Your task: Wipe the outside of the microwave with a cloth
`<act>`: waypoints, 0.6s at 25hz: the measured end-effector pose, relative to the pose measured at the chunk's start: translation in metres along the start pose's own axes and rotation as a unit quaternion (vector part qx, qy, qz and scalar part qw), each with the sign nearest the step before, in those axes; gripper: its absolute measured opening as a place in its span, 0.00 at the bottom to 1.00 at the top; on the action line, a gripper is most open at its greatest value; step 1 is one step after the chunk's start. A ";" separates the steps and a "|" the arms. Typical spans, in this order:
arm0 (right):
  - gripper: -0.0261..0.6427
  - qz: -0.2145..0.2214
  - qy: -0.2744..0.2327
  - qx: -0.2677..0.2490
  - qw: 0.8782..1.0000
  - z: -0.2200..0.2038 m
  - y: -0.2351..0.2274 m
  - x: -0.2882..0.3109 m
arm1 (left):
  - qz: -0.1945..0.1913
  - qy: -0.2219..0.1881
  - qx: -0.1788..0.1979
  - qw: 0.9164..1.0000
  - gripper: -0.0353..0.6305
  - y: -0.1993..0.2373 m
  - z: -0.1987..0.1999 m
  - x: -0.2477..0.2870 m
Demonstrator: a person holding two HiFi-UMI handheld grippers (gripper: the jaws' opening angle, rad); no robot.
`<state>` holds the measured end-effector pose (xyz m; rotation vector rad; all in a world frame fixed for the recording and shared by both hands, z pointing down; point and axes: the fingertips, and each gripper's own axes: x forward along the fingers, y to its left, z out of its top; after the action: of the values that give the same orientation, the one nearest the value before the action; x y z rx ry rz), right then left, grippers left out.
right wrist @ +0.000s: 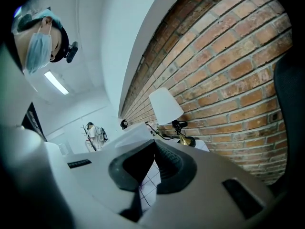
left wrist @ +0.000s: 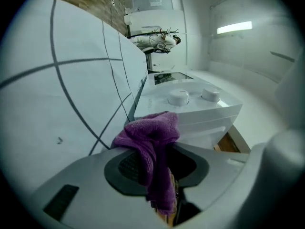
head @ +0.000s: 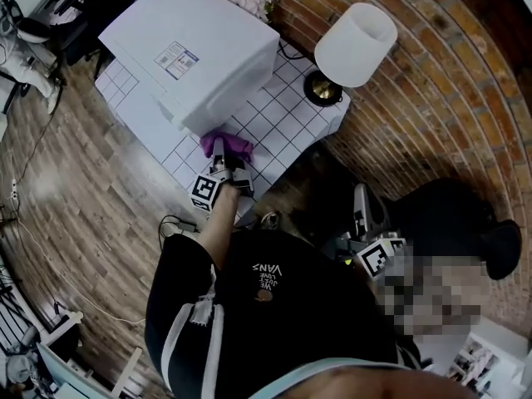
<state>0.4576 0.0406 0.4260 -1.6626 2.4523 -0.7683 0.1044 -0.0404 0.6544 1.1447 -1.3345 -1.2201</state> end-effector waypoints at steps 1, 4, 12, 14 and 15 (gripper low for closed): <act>0.04 -0.007 -0.002 0.002 1.000 0.001 -0.004 -0.002 | -0.001 -0.001 -0.004 1.000 0.25 -0.001 -0.002 0.007; 0.04 -0.031 -0.008 0.007 0.999 0.003 -0.016 -0.010 | -0.001 0.003 -0.016 1.000 0.25 -0.001 -0.015 0.026; 0.04 -0.102 -0.027 0.020 0.994 0.009 -0.047 -0.039 | -0.020 0.061 -0.025 0.998 0.25 -0.012 -0.089 0.101; 0.04 -0.117 -0.031 0.022 0.992 0.011 -0.053 -0.045 | -0.027 0.069 -0.029 0.997 0.25 -0.017 -0.106 0.123; 0.04 -0.125 -0.033 0.023 0.991 0.011 -0.055 -0.048 | -0.030 0.075 -0.030 0.996 0.25 -0.020 -0.116 0.133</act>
<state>0.5282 0.0639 0.4310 -1.9676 2.1924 -0.7750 0.2071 -0.1853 0.6462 1.2166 -1.1524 -1.1850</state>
